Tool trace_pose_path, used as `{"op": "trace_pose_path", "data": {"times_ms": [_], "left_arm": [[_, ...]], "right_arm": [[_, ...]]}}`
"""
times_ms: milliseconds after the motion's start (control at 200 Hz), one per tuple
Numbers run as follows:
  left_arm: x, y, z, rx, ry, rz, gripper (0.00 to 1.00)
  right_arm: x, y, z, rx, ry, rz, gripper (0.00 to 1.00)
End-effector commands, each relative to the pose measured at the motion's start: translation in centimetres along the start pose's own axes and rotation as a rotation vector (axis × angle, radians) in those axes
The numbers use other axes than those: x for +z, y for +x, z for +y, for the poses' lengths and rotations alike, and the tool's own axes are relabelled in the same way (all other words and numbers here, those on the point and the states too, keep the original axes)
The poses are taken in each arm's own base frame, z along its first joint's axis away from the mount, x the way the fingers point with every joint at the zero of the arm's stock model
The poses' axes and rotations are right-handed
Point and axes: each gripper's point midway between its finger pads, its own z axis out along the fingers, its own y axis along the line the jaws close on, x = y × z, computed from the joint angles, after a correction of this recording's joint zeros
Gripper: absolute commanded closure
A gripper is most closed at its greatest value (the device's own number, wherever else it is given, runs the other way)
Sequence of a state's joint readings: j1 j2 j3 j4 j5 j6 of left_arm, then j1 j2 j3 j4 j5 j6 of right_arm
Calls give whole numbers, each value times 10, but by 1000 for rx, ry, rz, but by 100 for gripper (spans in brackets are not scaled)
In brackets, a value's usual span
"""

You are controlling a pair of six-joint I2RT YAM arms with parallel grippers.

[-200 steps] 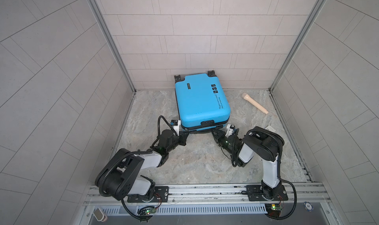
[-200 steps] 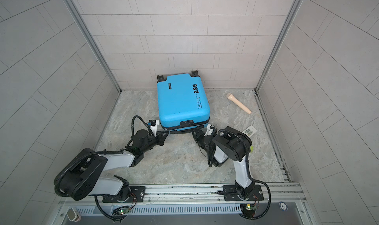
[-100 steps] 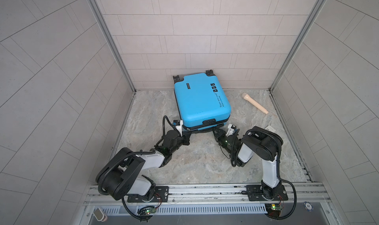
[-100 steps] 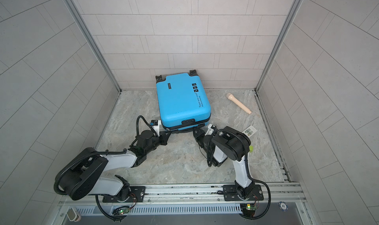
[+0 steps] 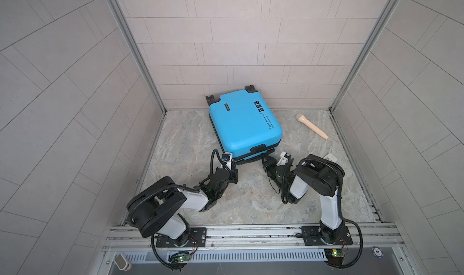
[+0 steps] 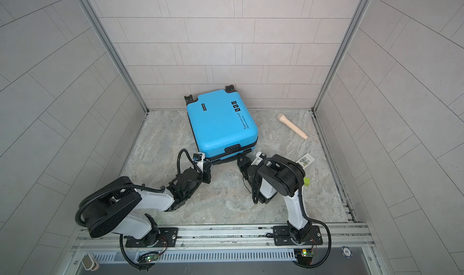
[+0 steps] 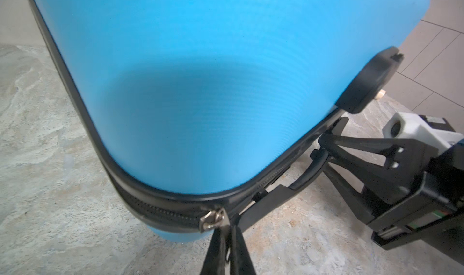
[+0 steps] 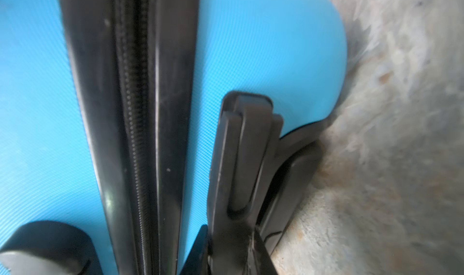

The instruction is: Pack the luggage

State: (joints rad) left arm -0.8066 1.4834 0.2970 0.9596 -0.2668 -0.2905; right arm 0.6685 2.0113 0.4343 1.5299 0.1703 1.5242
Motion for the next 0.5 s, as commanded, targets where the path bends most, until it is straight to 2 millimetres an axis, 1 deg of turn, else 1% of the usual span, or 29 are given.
{"op": "trace_pose_path", "data": {"times_ms": [0, 105, 200, 300, 415, 490], "left_arm": [[-23, -107, -93, -37, 376, -348, 100], [-30, -117, -108, -124, 468, -364, 100], [-40, -133, -119, -171, 531, -386, 100], [-46, -148, -131, -206, 590, -408, 100], [-48, -161, -142, -207, 618, -433, 100], [-45, -162, -146, -194, 617, -438, 100]], "right_arm": [[-10, 80, -24, -156, 60, 302, 100], [-7, 91, -24, -154, 54, 317, 100], [-6, 97, -23, -159, 50, 322, 100], [-4, 107, -24, -149, 47, 336, 100], [-2, 119, -19, -148, 29, 349, 100], [-2, 121, -14, -152, 15, 355, 100]]}}
